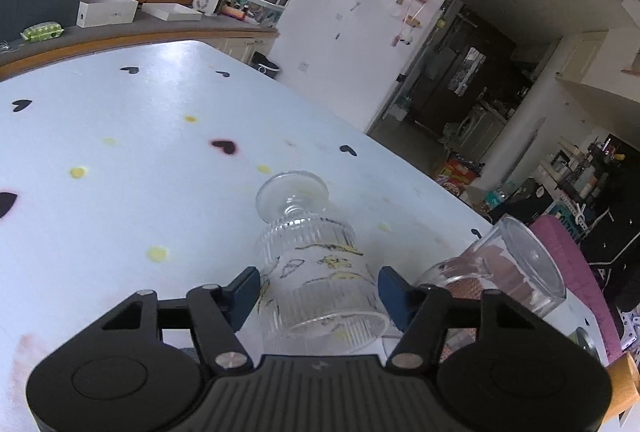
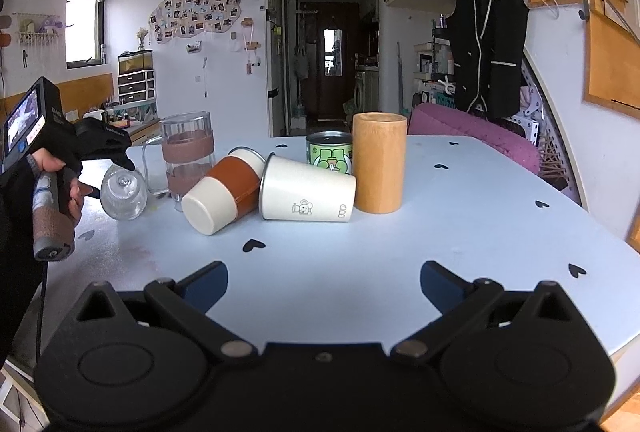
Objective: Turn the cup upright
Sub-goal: 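Move the left tool toward the clear ribbed glass lying on its side, then close the left gripper around the body of the lying glass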
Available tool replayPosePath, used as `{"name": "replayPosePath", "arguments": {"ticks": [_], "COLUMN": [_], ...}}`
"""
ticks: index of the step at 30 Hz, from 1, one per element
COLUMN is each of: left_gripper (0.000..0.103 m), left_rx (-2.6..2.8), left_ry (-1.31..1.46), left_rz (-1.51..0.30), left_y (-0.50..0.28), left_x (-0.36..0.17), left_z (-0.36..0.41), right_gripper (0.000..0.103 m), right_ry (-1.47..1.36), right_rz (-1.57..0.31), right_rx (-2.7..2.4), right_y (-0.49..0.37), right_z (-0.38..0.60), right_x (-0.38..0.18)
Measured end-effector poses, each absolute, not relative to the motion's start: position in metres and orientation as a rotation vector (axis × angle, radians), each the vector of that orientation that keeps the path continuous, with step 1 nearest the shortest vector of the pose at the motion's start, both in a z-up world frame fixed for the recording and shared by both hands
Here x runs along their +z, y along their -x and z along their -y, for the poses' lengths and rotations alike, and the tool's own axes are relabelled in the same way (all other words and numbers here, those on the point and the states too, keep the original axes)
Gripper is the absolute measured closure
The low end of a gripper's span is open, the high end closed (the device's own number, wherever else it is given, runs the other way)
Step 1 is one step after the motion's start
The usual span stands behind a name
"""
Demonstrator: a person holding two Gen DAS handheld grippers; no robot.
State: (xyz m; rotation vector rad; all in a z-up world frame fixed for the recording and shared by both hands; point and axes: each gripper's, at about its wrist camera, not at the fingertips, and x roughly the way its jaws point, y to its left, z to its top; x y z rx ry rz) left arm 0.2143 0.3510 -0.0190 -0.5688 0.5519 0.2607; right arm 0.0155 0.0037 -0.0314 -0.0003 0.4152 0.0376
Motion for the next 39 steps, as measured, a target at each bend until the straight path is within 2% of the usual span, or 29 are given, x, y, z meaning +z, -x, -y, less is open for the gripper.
{"name": "replayPosePath", "arguments": {"ticks": [4, 9, 11, 15, 16, 18, 19, 20, 30, 33, 39], "left_gripper": [0.041, 0.052, 0.062, 0.065, 0.063, 0.050, 0.032, 0.020, 0.019, 0.028, 0.029], "left_rx": [0.240, 0.211, 0.210, 0.185, 0.180, 0.188, 0.200, 0.209, 0.150, 0.114, 0.115], "left_ry": [0.569, 0.520, 0.494, 0.496, 0.498, 0.490, 0.486, 0.482, 0.427, 0.420, 0.376], "left_rz": [-0.564, -0.581, -0.580, -0.613, -0.619, -0.607, -0.600, -0.591, -0.727, -0.742, -0.750], "left_y": [-0.210, -0.197, -0.189, -0.182, -0.184, -0.186, -0.189, -0.191, -0.236, -0.240, -0.240], "left_x": [-0.016, -0.005, 0.000, 0.007, 0.008, 0.010, 0.012, 0.012, -0.020, -0.025, -0.027], "left_z": [-0.356, -0.362, -0.364, -0.372, -0.373, -0.372, -0.373, -0.373, -0.351, -0.346, -0.338], "right_gripper": [0.000, 0.000, 0.000, 0.000, 0.000, 0.000, 0.000, 0.000, 0.000, 0.000, 0.000], "right_ry": [0.001, -0.006, -0.010, -0.010, -0.009, -0.004, -0.002, -0.001, -0.018, -0.027, -0.030], "right_rz": [-0.415, -0.411, -0.412, -0.414, -0.414, -0.412, -0.412, -0.413, -0.422, -0.427, -0.427], "right_rx": [0.036, 0.047, 0.054, 0.076, 0.081, 0.091, 0.093, 0.092, 0.060, 0.051, 0.051], "right_y": [-0.015, -0.016, -0.016, -0.018, -0.018, -0.018, -0.018, -0.018, -0.019, -0.020, -0.018], "right_z": [-0.004, -0.004, -0.006, -0.012, -0.014, -0.017, -0.017, -0.017, -0.007, -0.005, -0.005], "right_x": [-0.031, -0.032, -0.033, -0.033, -0.032, -0.032, -0.032, -0.032, -0.035, -0.036, -0.037]}}
